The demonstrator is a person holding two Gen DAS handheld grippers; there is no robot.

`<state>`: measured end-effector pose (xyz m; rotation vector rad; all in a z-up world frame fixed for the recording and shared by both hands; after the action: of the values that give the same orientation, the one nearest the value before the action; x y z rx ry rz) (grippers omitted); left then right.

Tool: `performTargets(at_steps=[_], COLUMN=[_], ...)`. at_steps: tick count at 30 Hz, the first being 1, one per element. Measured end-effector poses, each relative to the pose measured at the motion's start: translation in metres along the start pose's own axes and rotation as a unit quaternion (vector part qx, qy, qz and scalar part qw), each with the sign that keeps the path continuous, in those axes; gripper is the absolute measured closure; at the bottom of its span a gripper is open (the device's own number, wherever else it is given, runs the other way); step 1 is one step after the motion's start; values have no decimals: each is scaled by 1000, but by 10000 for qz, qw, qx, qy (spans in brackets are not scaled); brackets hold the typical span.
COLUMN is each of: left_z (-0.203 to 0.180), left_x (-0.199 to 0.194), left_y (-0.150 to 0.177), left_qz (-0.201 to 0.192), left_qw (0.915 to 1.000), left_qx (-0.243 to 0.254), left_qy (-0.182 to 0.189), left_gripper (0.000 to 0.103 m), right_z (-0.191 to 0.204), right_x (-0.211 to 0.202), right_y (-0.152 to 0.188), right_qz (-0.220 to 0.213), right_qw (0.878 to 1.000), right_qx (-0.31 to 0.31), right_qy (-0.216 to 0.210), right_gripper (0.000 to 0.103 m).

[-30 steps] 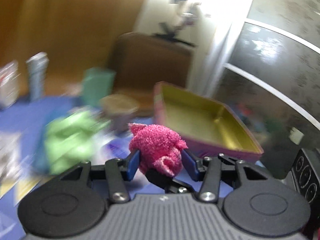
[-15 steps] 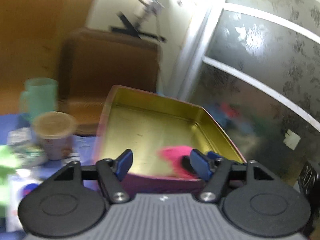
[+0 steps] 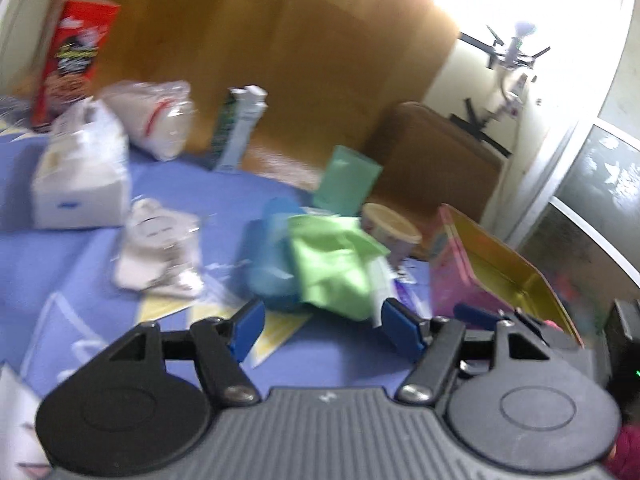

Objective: Organize soft objects
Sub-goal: 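Grasp the white wet-wipes pack with the left gripper and lift it, then carry the wet-wipes pack into the pink tin and open the left gripper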

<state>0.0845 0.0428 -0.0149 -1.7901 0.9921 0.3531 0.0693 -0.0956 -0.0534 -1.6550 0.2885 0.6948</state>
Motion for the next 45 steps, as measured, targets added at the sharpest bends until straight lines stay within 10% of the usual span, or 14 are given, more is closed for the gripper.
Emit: performTargets(at_steps=[3, 6, 11, 14, 19, 25, 32, 45], left_z=[11, 11, -2, -10, -12, -13, -37, -147], left_x=[-2, -6, -6, -5, -3, 7, 32, 27], left_y=[6, 10, 13, 16, 23, 39, 56, -15], left_qz=[38, 74, 179, 287, 484, 874, 1109, 331], left_qw=[9999, 9998, 9983, 9963, 9948, 9933, 9913, 9798], left_qx=[-112, -97, 34, 119, 180, 172, 683, 1878], left_qy=[39, 162, 547, 805, 879, 741, 179, 604], left_gripper=[37, 35, 26, 23, 23, 25, 39, 40], right_z=[0, -1, 18, 54, 78, 56, 63, 0], right_x=[29, 35, 0, -13, -27, -11, -2, -42], right_y=[-3, 11, 22, 34, 43, 41, 44, 14], right_qz=[359, 609, 413, 410, 414, 616, 564, -655], right_qw=[9981, 9973, 9972, 9928, 9924, 9957, 9932, 9975], right_qx=[-379, -275, -501, -1092, -1129, -546, -306, 261], right_qy=[314, 312, 370, 290, -281, -430, -967, 24], right_gripper=[20, 55, 79, 74, 33, 22, 43, 47])
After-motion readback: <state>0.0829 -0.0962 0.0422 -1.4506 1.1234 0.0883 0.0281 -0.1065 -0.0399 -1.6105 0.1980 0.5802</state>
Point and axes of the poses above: each gripper's, at about its wrist camera, not at the fingertips, and x roughly the way its jaws point, z to its left, y to its underside, the point moved 9 cm from there along x, roughly the way its jaws point, and after that the axes turned 14 degrees about z, right-handed, at the moved point
